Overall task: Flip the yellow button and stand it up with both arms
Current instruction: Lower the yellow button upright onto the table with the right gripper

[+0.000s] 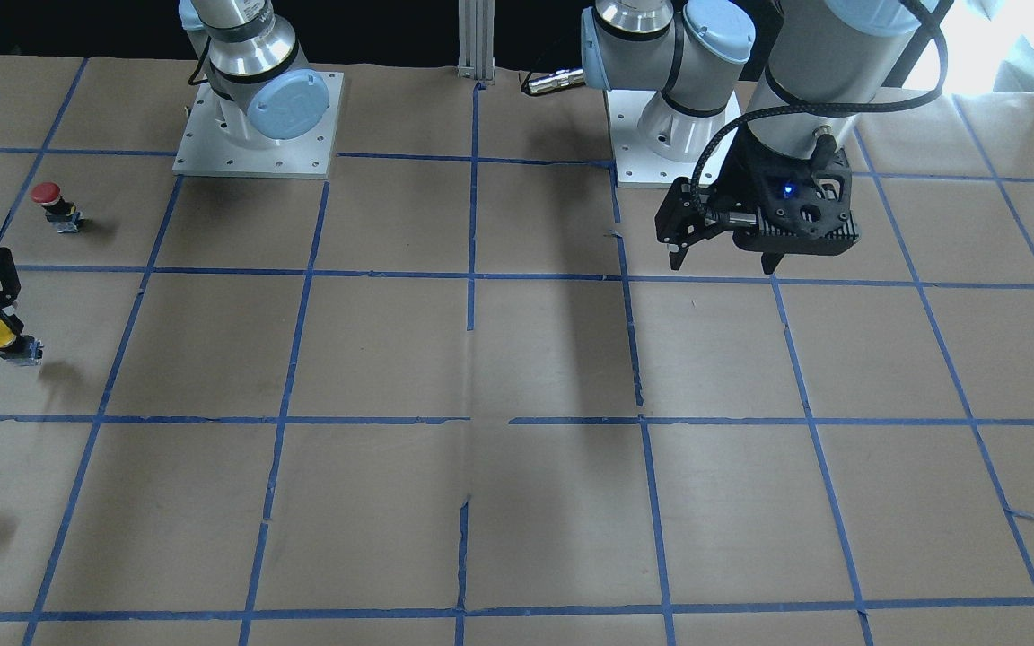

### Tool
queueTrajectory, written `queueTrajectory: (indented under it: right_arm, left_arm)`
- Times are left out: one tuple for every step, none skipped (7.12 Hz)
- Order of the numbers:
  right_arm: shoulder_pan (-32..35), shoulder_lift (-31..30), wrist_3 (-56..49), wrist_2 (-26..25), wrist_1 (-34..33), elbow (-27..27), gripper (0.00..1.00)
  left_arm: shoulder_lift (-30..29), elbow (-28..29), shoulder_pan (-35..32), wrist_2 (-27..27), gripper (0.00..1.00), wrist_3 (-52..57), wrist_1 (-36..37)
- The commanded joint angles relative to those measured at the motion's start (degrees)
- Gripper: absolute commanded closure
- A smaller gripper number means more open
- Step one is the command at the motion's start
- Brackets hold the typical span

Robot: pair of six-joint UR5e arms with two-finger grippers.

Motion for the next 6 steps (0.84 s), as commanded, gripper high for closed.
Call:
queueTrajectory:
  right_arm:
    - [-1.27, 0.45, -1.17, -0.05, -0.85, 0.04, 0.91]
    - [-1.89, 0.62, -1.17, -0.13, -0.85, 0.04, 0.88]
    - [-2.41, 0.97, -1.17, -0.31, -0.85, 0.04, 0.88]
    - [-2.77, 1.24, -1.08, -0.4, -0.42, 0.12, 0.82]
    - [-2.94, 1.5, -0.82, -0.48, -0.15, 0.12, 0.78]
    - [-2.95, 1.5, -0.47, -0.49, -0.06, 0.12, 0.46]
  left_arm:
    - [-0.26, 0.02, 0.01, -0.41, 0.0, -0.04, 0.09]
    - [-0.35, 0.02, 0.01, -0.59, 0.0, -0.65, 0.01]
    - [-0.27, 0.02, 0.01, -0.51, 0.0, -0.75, -0.08]
    - [-0.18, 0.19, 0.09, -0.59, 0.0, -0.75, -0.08]
    - [-0.18, 0.19, 0.09, -0.51, 0.0, -0.75, -0.08]
    - [0.0, 0.11, 0.09, -0.42, 0.0, -0.75, -0.08]
